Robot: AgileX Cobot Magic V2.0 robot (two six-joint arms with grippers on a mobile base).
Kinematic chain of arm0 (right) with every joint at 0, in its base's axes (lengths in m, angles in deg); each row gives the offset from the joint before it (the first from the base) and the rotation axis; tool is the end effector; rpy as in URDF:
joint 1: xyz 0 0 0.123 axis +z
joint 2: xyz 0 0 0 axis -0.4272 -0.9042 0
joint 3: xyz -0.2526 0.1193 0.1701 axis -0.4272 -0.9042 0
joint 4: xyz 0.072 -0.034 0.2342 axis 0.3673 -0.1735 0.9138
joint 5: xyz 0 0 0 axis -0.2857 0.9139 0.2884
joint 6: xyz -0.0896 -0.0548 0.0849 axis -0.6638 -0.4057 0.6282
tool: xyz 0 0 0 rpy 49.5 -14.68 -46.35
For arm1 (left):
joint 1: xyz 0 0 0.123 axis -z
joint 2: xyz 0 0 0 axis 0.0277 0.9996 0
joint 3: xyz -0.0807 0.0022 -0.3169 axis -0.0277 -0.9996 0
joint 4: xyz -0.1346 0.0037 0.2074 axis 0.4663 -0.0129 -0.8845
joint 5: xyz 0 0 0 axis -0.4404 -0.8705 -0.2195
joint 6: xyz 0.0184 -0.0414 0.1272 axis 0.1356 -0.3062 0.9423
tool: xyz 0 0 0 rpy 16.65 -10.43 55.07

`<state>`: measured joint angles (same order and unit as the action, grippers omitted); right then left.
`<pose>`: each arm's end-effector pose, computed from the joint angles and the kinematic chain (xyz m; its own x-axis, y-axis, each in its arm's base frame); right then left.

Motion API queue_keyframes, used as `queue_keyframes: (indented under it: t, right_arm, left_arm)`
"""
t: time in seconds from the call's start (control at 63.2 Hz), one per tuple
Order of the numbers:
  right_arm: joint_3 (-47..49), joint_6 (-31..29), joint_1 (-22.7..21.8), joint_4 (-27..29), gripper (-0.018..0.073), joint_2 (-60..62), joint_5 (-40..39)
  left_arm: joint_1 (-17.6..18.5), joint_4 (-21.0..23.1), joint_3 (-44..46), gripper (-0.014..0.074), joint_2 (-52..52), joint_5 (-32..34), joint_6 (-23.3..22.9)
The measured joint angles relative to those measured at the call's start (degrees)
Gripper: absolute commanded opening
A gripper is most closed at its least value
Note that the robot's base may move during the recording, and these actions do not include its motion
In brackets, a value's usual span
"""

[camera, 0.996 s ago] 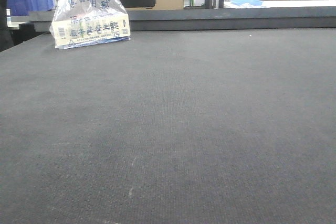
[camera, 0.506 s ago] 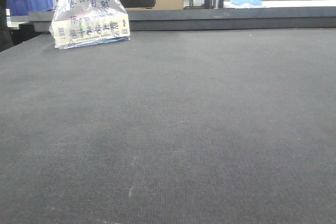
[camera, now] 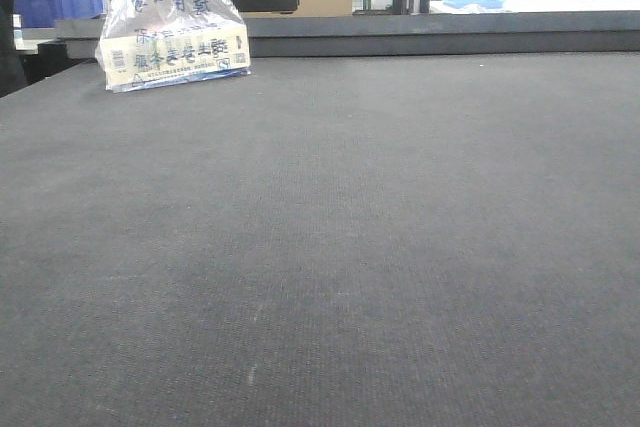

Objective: Place cylindrical capacitor in blue bin on shelf
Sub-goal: 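Lower both open grippers toward the orange cylinder and brown capacitor, then close left gripper on orange cylinder, right gripper on brown capacitor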

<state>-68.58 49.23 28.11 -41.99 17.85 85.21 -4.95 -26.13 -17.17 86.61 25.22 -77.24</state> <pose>0.0483 0.0048 0.2776 -0.0645 0.0503 -0.9966 -0.0641 0.9965 0.0545 0.0474 0.0015 0.2644 -0.0149 0.0454 -0.9989 -0.0494 0.9977 0.0461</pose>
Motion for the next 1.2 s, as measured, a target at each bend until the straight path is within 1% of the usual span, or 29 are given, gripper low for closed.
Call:
queue_keyframes:
  t: [0.158, 0.395, 0.458, 0.617, 0.791, 0.964, 1.075, 1.107, 1.202]
  right_arm:
    - [9.24, 0.00, 0.00, 0.00, -0.0162, -12.67, 6.74]
    - [20.11, 0.00, 0.00, 0.41, -0.0162, -32.45, 17.56]
    - [22.69, 0.00, 0.00, 0.63, -0.0162, -36.81, 20.57]
    - [25.17, 0.00, 0.00, 0.73, -0.0162, -45.21, 25.88]
    - [25.22, 0.00, 0.00, 0.73, -0.0162, -50.75, 29.70]
    - [27.24, 0.00, 0.00, 0.82, -0.0162, -54.93, 35.29]
    - [28.93, 0.00, 0.00, 0.61, -0.0160, -57.68, 36.52]
    - [29.51, 0.00, 0.00, 0.61, -0.0143, -58.42, 36.67]
    - [30.77, 0.00, 0.00, 0.39, -0.0010, -60.12, 36.67]
  left_arm:
    - [0.00, 0.00, 9.70, -0.0111, 10.74, -8.07, 0.00]
    - [0.00, 0.00, 25.08, -0.0111, 33.66, -23.14, 0.00]
    - [0.00, 0.00, 29.19, -0.0111, 39.15, -25.80, 0.00]
    - [0.00, 0.42, 36.50, -0.0111, 49.37, -26.81, 0.00]
    - [0.00, 2.23, 39.04, -0.0111, 56.25, -26.81, -0.10]
    - [0.00, 7.14, 39.14, -0.0111, 60.07, -28.95, -0.23]
    - [0.00, 9.52, 39.14, -0.0111, 62.02, -30.35, -0.21]
    - [0.00, 9.89, 39.14, -0.0111, 62.54, -30.50, -0.21]
    - [0.00, 10.01, 39.14, -0.0111, 63.19, -30.63, -0.21]
